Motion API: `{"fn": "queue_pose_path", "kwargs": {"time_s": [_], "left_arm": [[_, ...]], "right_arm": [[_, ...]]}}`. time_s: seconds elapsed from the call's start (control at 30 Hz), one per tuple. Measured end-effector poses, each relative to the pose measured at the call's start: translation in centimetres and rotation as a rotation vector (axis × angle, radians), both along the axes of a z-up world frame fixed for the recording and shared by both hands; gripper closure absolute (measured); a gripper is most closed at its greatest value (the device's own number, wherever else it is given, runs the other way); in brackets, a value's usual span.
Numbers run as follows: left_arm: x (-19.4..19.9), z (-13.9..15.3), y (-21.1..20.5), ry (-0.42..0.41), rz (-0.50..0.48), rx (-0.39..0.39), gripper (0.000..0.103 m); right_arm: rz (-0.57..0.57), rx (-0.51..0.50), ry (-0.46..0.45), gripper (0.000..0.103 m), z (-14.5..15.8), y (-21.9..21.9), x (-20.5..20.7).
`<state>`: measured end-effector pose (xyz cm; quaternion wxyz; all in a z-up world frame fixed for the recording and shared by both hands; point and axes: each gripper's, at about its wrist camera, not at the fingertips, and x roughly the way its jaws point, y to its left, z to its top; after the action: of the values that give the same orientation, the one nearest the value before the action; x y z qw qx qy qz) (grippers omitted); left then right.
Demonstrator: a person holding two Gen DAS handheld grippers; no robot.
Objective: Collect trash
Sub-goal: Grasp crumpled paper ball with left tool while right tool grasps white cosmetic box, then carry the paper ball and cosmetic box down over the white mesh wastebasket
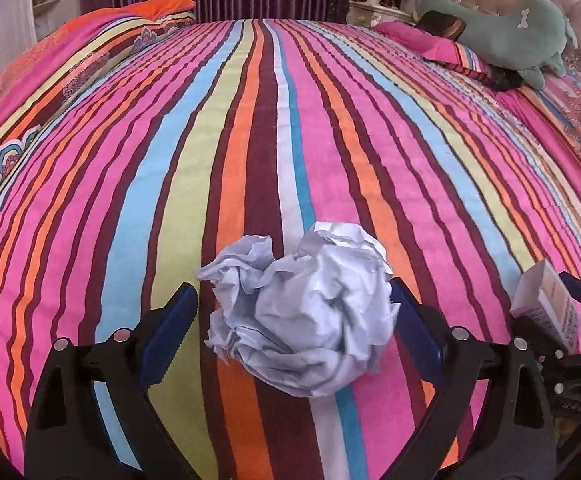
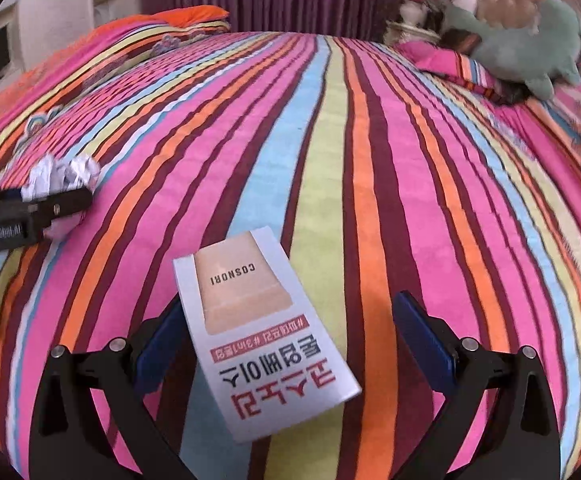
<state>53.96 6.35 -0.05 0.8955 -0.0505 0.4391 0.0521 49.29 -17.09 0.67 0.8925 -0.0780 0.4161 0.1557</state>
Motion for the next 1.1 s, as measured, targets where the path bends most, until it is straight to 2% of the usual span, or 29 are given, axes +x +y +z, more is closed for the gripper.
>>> {"fn": "queue_pose_path", "kwargs": {"time_s": [0.1,0.2,0.23,0.27,0.3,0.37,0.6,0.7,1.1], "left_arm": [[0.0,-0.3,-0.1,-0.001,0.001,0.003,0.011],[-0.1,-0.4,0.0,-0.007,0.021,0.018,0.013],[-0.1,-0.4,0.0,-0.007,0.016,0.011,0.017],[-0.1,-0.5,-0.1,0.003,0.003,-0.004,0.034],[-0.2,-0.6,-0.2,0.011,-0.003,-0.002,0.042],[-0.4,-0.4,-0.5,0.009,-0.011,0.03,0.046],[-2.6,0.8,-0.4,-0.002,-0.007,0.025,0.047],[-4.5,1.7,-0.4,-0.009,-0.004,0.033,0.047],[-14.4,4.4,-0.6,-0.013,0.015,0.024,0.048]], "right_arm": [[-0.003,-0.005,0.004,0.012,-0.2,0.3,0.0],[0.002,0.001,0.007,0.037,0.0,0.6,-0.1],[0.0,0.006,0.01,0.042,0.0,0.6,-0.1],[-0.011,0.012,0.012,0.047,0.0,0.7,-0.3],[-0.021,0.015,0.013,0.049,0.1,0.7,-0.4],[-0.042,0.024,0.016,0.053,0.1,0.7,-0.7],[-0.115,0.052,0.002,0.055,0.8,0.9,-3.5],[-0.151,0.081,0.027,0.055,1.3,0.5,-5.4],[-0.234,0.158,0.063,0.055,3.3,-1.4,-12.5]]}}
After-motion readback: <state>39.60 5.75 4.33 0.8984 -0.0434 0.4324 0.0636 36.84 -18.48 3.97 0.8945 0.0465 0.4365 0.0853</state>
